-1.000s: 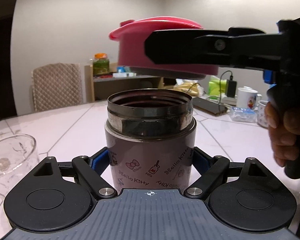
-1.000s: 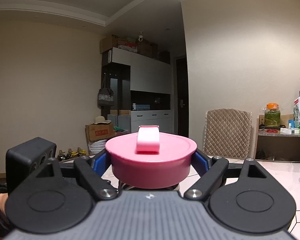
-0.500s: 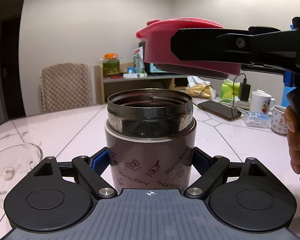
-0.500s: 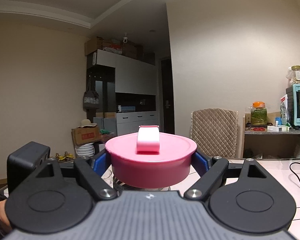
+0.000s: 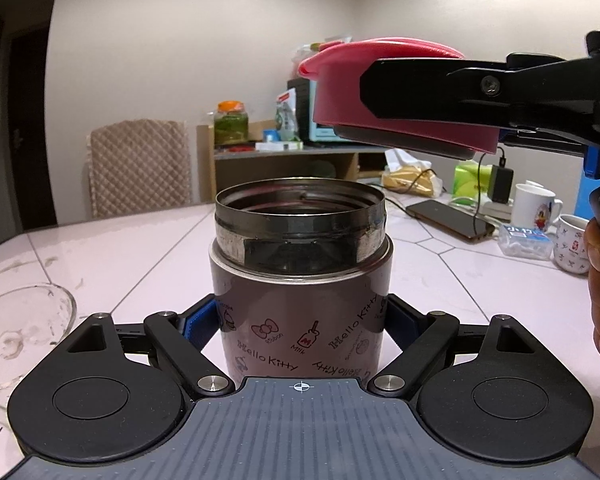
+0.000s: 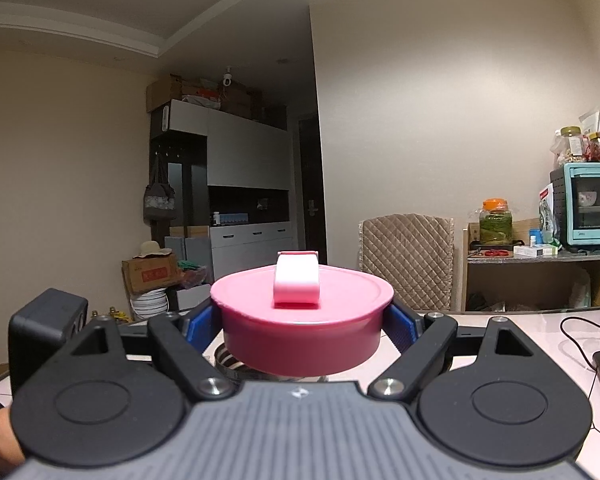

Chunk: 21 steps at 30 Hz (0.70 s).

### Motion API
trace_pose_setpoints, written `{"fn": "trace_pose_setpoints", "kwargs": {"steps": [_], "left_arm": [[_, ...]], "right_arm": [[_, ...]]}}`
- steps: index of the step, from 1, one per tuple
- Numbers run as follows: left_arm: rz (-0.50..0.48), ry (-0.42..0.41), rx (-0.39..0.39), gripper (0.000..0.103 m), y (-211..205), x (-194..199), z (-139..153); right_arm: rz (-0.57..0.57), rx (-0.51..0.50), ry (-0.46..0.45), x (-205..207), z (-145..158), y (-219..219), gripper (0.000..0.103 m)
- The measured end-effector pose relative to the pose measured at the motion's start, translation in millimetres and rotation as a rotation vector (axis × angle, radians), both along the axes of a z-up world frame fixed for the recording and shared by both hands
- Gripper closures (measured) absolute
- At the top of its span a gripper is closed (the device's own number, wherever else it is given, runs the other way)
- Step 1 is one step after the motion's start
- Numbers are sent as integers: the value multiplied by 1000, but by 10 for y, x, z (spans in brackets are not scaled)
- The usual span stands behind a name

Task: Unscrew bottle cap and pour
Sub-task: 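Lift the pink lid off the tumbler with the right gripper, then carry the pink lid away from the tumbler with the right gripper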

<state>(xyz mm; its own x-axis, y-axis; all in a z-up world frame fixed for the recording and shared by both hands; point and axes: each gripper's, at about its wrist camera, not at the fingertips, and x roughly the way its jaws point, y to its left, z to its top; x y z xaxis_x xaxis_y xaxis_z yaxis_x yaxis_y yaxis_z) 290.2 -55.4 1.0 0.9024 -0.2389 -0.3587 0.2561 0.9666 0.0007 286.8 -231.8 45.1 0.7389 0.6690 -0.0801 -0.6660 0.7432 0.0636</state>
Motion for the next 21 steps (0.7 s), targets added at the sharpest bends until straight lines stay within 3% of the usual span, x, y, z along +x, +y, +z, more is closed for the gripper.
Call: {"fn": "trace_pose_setpoints", "kwargs": {"steps": [21], "left_arm": [[9, -1, 19, 13, -30, -21, -15]], "right_arm": [[-63, 7, 16, -31, -11, -17, 18]]}}
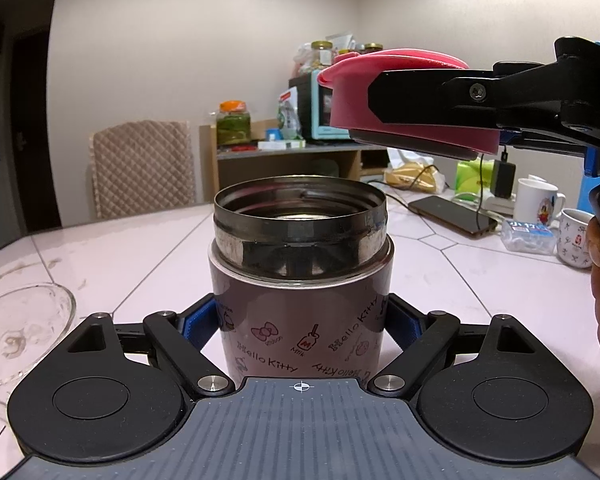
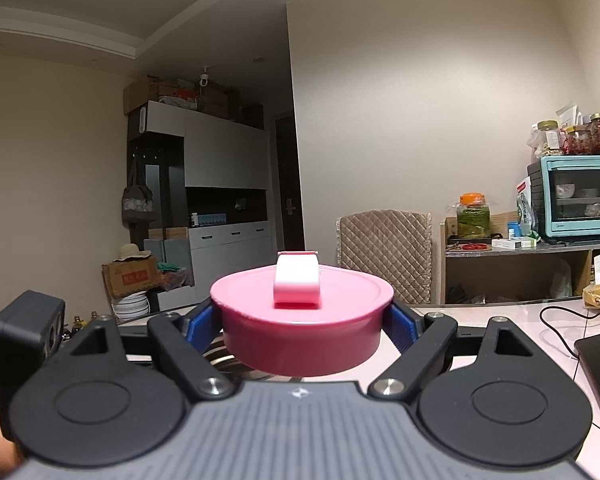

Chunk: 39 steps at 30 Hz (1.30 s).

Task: Unscrew bottle cap and pour
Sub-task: 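Carry the pink lid away from the tumbler with the right gripper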

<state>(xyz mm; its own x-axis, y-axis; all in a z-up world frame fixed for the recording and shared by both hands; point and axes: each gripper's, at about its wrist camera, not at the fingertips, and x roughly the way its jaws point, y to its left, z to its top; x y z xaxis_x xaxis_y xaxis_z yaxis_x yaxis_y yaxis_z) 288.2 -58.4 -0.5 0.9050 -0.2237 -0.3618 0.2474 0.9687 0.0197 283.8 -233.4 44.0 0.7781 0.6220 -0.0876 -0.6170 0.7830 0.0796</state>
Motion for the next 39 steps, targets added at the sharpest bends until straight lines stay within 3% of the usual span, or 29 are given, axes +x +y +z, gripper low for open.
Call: {"fn": "trace_pose_setpoints", "kwargs": {"steps": [13, 39], "left_arm": [[10, -17, 29, 10, -56, -23, 6], [23, -8, 6, 7, -77, -93, 20]], "right_arm": [[-45, 3, 25, 19, -45, -16, 18], [-89, 8, 50, -32, -103, -70, 18]]}}
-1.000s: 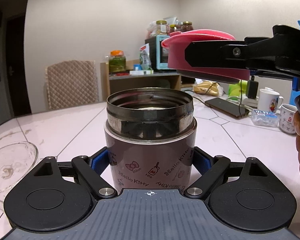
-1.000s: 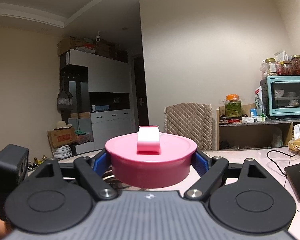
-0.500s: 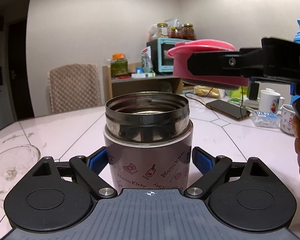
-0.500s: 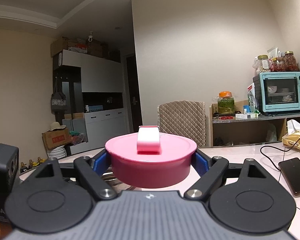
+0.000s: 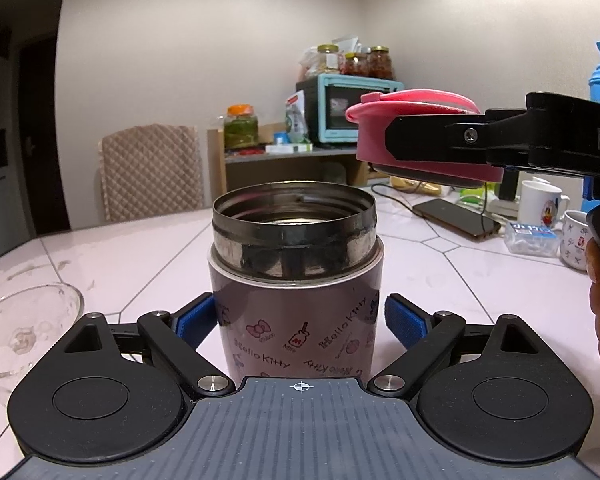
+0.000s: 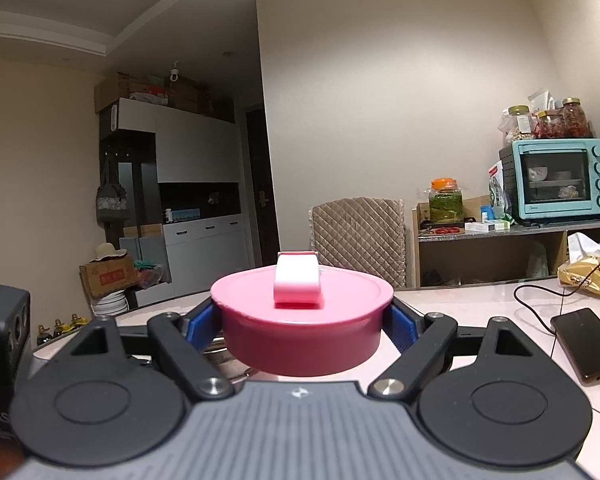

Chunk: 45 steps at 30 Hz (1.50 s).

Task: Unscrew bottle cap and pour
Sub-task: 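Carry the pink lid away from the tumbler with the right gripper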

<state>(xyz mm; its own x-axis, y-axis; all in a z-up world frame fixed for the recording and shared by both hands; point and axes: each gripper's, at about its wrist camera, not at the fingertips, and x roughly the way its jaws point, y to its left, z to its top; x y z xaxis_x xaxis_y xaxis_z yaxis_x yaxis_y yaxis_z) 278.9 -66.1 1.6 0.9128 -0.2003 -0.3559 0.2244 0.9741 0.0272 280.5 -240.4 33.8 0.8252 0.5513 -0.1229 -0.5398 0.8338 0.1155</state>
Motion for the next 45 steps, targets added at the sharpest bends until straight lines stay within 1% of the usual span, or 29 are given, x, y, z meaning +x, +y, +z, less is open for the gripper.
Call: {"fn": "trace_pose_setpoints", "kwargs": {"steps": [14, 22, 45], "left_arm": [[10, 0, -3, 0, -3, -31, -19], [19, -1, 11, 0, -18, -29, -35], [21, 5, -5, 0, -23, -39, -10]], "right_arm": [[-54, -1, 24, -16, -30, -57, 18], [-76, -5, 34, -16, -64, -92, 18], [-119, -28, 56, -21, -111, -103, 18]]}}
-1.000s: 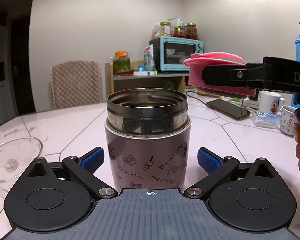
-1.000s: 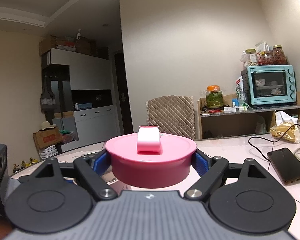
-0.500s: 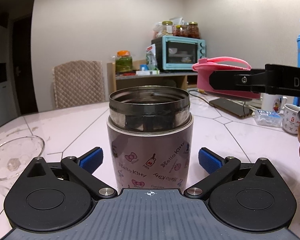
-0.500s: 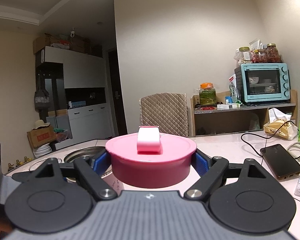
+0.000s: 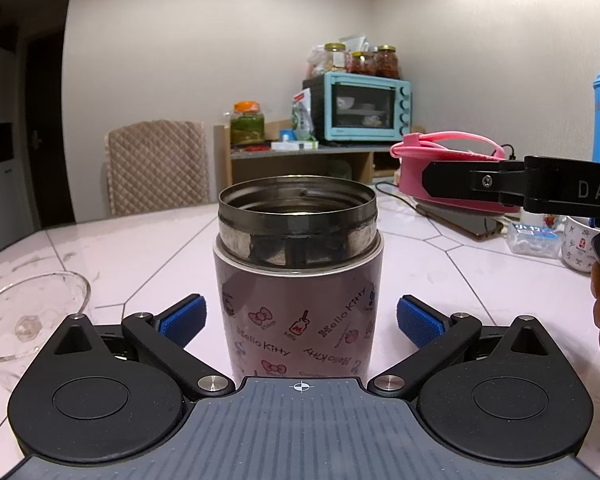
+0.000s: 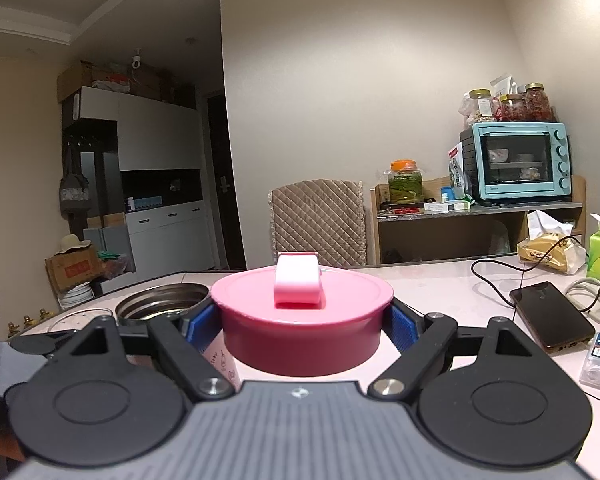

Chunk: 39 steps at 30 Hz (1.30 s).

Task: Unscrew bottle cap and pour
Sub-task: 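Carry the pink lid away from the tumbler with the right gripper, then lower the pink lid onto the table with the right gripper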

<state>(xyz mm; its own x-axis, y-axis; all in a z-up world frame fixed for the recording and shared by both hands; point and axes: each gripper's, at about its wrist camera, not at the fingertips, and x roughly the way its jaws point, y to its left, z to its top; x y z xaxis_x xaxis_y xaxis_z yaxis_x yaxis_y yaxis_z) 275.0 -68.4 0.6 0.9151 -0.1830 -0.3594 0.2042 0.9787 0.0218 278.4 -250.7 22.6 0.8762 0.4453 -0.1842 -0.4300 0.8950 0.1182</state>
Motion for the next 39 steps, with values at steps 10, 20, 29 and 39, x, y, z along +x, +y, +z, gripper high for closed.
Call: {"fn": "trace_pose_setpoints", "kwargs": {"steps": [10, 20, 29, 39], "left_arm": [[1, -1, 0, 0, -26, -32, -4], [4, 0, -2, 0, -29, -66, 4], [5, 2, -1, 0, -30, -97, 4], [0, 5, -6, 0, -9, -133, -10]], "right_arm": [[-20, -14, 14, -18, -2, 0, 18], [-47, -29, 37, -5, -21, -12, 18], [-57, -39, 53, 10, -48, -7, 18], [-72, -64, 88, 62, -98, 10, 18]]}}
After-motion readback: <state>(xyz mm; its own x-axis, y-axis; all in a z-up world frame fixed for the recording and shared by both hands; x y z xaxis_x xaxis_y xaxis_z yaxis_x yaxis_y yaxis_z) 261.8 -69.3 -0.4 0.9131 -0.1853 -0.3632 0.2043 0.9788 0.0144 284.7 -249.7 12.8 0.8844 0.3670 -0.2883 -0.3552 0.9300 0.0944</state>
